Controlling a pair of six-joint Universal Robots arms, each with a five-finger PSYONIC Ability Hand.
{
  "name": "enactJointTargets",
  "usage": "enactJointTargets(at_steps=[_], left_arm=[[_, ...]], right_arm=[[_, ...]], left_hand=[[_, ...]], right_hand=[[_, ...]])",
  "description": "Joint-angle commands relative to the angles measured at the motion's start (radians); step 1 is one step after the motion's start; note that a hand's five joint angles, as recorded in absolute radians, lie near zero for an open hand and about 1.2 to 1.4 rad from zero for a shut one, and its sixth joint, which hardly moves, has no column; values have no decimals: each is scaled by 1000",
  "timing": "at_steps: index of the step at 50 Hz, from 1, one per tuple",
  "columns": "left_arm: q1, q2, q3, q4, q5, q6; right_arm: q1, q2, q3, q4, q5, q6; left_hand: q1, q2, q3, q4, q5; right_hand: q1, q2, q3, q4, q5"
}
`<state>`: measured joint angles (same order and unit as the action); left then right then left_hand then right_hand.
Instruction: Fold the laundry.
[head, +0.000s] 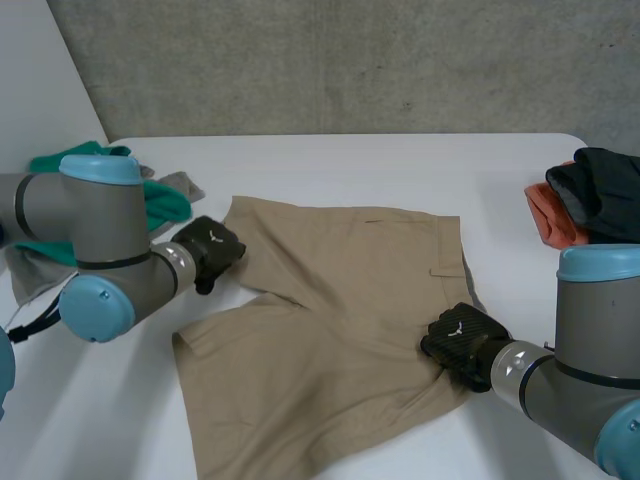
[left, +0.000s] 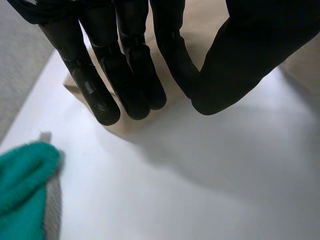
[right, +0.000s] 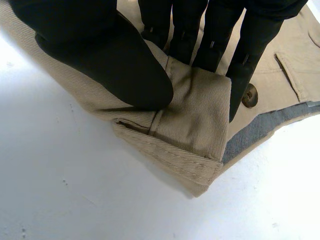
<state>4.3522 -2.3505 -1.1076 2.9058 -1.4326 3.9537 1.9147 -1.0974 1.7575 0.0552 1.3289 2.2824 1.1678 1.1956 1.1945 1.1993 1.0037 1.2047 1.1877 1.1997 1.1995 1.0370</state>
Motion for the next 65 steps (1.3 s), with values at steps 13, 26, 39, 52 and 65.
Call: enactJointTargets(at_steps=[13,26,39,52,65], left_arm=[[-23,34,67,150,175,-260],[-13,-234,373,-154,118,-73],[-13,-35,74,80,29,-134],[-3,16,-55,161,-77,-36],[-13,370,-289,52,-132,-175]], right_arm=[[0,-24,4,-5,-5,15],[-25,-19,-4,-5,-14,11],[-31,-21,-4,-5,-14,8],[-3,-30,5,-6,-11,14],[0,-61,-13,-26,-11,143]], left_hand=[[-643,-671,-670,-675,-654],[-602,-630,-629,-634,-612],[228,201,202,197,218],[103,76,77,72,93],[-649,-677,-676,-680,-659]], right_hand=[[192,209,197,197,185],[192,209,197,197,185],[192,209,197,197,185],[192,209,197,197,185],[192,209,197,197,185]])
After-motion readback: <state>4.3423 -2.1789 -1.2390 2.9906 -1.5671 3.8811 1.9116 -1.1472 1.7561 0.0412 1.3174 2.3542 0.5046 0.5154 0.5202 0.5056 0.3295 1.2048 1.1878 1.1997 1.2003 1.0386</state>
